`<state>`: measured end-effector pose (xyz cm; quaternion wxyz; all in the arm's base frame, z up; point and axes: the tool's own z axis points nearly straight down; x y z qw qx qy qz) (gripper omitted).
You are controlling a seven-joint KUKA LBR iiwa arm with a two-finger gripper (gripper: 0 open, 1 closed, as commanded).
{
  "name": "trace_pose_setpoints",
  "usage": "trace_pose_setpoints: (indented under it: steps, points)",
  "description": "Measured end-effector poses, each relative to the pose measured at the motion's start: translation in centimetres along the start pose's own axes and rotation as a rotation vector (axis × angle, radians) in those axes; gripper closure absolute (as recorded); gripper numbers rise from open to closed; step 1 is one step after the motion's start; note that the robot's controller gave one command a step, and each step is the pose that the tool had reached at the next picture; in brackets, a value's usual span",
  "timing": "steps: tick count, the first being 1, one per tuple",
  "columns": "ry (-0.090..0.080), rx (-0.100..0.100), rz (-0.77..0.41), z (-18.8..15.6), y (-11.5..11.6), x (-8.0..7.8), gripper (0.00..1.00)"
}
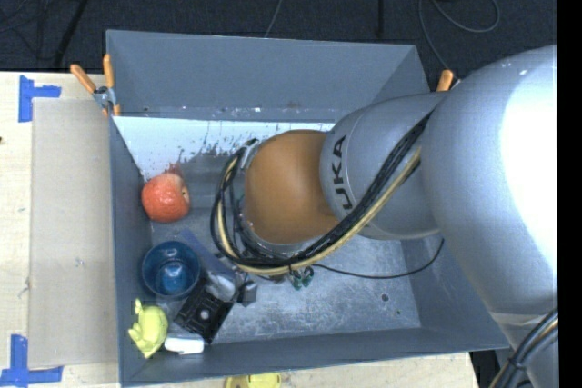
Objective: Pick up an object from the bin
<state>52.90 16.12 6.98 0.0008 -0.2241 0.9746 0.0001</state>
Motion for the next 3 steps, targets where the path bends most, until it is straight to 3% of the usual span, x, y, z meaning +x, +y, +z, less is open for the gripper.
trace_pose_setpoints:
  steps: [1, 2, 3]
  points:
    - [0.009, -0.001, -0.014, -4.3, 1.2, 1.2, 1.00]
    - [0.002, -0.001, -0.096, -9.1, 1.1, 0.4, 1.00]
    - [0.000, -0.001, -0.085, -16.5, -0.4, 0.9, 1.00]
